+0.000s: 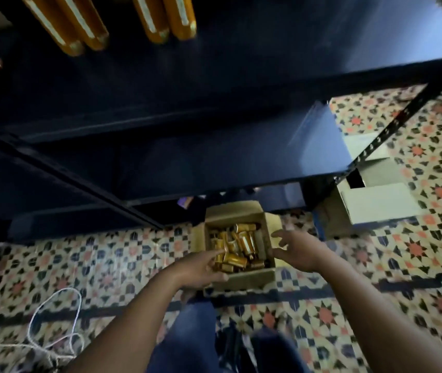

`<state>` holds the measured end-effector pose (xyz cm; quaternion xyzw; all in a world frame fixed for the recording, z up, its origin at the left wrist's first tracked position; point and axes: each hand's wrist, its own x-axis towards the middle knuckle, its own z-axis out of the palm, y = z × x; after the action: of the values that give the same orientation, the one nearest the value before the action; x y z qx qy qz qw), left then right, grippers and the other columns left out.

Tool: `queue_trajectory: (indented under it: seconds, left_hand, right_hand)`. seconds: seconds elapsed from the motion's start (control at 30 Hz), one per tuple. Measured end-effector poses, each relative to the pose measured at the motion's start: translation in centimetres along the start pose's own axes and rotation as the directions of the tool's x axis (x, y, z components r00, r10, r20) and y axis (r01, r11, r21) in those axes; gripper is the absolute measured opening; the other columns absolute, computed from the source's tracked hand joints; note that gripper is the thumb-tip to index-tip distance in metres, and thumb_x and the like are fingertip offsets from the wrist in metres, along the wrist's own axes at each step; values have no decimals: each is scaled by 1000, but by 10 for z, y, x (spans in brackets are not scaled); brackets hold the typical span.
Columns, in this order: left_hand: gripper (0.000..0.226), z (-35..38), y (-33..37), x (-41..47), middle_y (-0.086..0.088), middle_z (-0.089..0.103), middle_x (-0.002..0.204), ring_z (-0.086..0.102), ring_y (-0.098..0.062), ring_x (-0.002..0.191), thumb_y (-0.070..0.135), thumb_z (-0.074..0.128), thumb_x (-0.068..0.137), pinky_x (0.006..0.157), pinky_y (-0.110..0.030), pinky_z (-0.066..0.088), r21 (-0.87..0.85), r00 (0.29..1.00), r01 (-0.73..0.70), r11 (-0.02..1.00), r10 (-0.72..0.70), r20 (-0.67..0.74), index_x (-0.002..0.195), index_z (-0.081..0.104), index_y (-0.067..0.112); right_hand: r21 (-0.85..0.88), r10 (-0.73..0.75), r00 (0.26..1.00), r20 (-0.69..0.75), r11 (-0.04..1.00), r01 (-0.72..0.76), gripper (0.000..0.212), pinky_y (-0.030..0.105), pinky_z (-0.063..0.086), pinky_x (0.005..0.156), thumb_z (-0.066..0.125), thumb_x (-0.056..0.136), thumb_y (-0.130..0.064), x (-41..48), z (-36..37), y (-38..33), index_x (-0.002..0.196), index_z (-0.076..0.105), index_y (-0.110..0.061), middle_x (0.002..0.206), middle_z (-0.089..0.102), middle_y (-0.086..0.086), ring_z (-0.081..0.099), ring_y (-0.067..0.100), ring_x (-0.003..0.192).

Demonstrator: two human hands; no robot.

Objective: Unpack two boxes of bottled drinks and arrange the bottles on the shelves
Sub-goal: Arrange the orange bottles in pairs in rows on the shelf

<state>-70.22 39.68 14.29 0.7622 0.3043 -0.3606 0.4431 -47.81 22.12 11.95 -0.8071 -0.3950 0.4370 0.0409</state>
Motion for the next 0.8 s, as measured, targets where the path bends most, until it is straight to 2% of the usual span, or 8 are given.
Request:
queue_trajectory:
  seconds: [0.13, 0.2, 0.27, 0.37, 0.47, 0.6, 0.7, 0.8]
  left_hand:
    - [76, 31, -38, 64, 1, 51, 145, 55, -12, 119, 53, 64, 94, 89, -22, 47, -75, 998, 36, 997, -40, -47, 158, 26, 39]
    - [74, 47, -63, 106, 2, 53, 139, 56, -12, 118, 53, 63, 94, 92, -25, 47, -90, 998, 46, 995, -50, -35, 158, 28, 38]
    - [73, 64, -88, 153, 4, 53, 135, 57, -11, 115, 53, 63, 94, 86, -22, 46, -99, 998, 55, 994, -55, -2, 157, 28, 39]
    - [72, 90, -132, 235, 7, 53, 133, 58, -8, 114, 52, 65, 94, 82, -20, 46, -122, 998, 51, 991, -47, 35, 156, 31, 40]
    - [68, 108, -182, 323, 10, 52, 133, 58, -8, 116, 48, 65, 95, 80, -22, 50, -156, 999, 33, 987, -31, 16, 154, 32, 43]
    - [66, 114, -238, 430, 7, 54, 138, 58, -14, 121, 46, 65, 96, 96, -38, 53, -138, 996, 9, 990, -21, -90, 153, 32, 44]
    - [69, 114, -268, 496, 4, 51, 144, 53, -20, 131, 46, 65, 95, 100, -41, 52, -134, 985, -9, 991, -14, -170, 154, 30, 41]
    - [72, 119, -283, 541, 2, 45, 154, 47, -23, 138, 47, 67, 93, 105, -50, 49, -172, 953, -46, 984, -9, -304, 154, 28, 44]
  right_hand:
    - [125, 48, 998, 51, 991, -55, 33, 36, 57, 89, 62, 97, -48, 26, 62, 33, 129, 55, -43, 114, 69, -9, 66, 11, 98]
    - [205, 63, 997, 44, 976, -71, 21, 32, 57, 85, 64, 97, -42, 49, 97, 46, 115, 55, -47, 106, 66, -14, 65, 4, 94]
    - [277, 89, 996, 30, 956, -93, 24, 32, 58, 85, 65, 97, -40, 76, 136, 56, 119, 57, -42, 105, 66, -14, 66, 5, 96]
    - [412, 154, 988, 25, 899, -150, 45, 38, 57, 92, 63, 98, -43, 133, 206, 73, 141, 51, -36, 123, 66, -8, 67, 10, 104]
    - [504, 198, 980, -21, 849, -161, 50, 37, 56, 94, 60, 100, -42, 202, 271, 91, 148, 46, -33, 133, 60, -8, 65, 12, 108]
    - [713, 326, 942, -83, 679, -173, 47, 36, 55, 97, 63, 99, -40, 291, 320, 113, 144, 51, -34, 132, 59, -11, 61, 8, 116]
    - [811, 406, 901, -149, 571, -123, 44, 20, 54, 79, 63, 100, -35, 354, 335, 132, 143, 54, -30, 127, 64, -11, 63, -1, 105]
    - [850, 465, 864, -194, 519, -88, 50, 33, 56, 94, 68, 97, -35, 405, 345, 151, 144, 54, -31, 134, 63, -10, 62, 4, 114]
